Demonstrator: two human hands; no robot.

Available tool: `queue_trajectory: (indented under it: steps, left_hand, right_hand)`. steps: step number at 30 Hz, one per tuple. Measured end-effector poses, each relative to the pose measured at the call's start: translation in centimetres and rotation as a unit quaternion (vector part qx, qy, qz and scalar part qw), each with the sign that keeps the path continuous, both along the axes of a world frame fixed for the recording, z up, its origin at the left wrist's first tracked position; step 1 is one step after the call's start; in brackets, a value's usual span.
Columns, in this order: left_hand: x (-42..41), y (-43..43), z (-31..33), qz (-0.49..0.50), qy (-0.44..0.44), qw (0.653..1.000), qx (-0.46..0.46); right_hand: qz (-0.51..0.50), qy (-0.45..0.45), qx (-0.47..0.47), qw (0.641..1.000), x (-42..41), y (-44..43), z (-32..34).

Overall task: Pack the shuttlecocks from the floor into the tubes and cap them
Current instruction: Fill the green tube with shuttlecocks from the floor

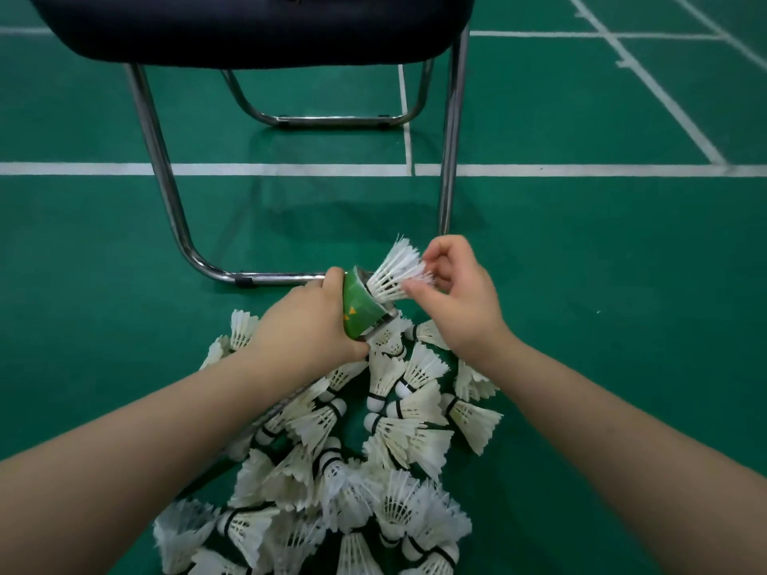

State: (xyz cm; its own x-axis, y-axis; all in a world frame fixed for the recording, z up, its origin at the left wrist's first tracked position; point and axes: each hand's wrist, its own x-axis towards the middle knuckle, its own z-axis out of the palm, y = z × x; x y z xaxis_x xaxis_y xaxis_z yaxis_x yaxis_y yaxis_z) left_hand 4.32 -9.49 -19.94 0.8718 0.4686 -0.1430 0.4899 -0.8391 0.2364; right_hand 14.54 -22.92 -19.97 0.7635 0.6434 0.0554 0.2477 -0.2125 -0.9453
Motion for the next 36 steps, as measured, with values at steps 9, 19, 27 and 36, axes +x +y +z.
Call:
queue_trajectory:
  steps: [9,19,27,36]
  left_hand:
    - [-2.6,-3.4,3.8,-0.028,-0.048,0.998,0.001]
    - [-7.3,-8.0,7.3,-0.087,-0.084,0.992,0.037]
    - [-7.5,-6.0,6.5,-0.008,-0.106,0.994,0.037]
    - [-5.2,-1.9,2.9,0.056,-0.051,0.996,0.055]
  right_hand:
    - [0.156,0.079,-0.106,0.979,-4.4,-3.1,4.5]
    - [0.304,0.018,-0.28,0.91,-7.6,-5.4,9.2]
    - [0.257,0.045,-0.12,0.958,-6.0,-2.4,7.9]
    - [0.201,-0.185,-0.282,0.92,0.8,1.6,-2.4]
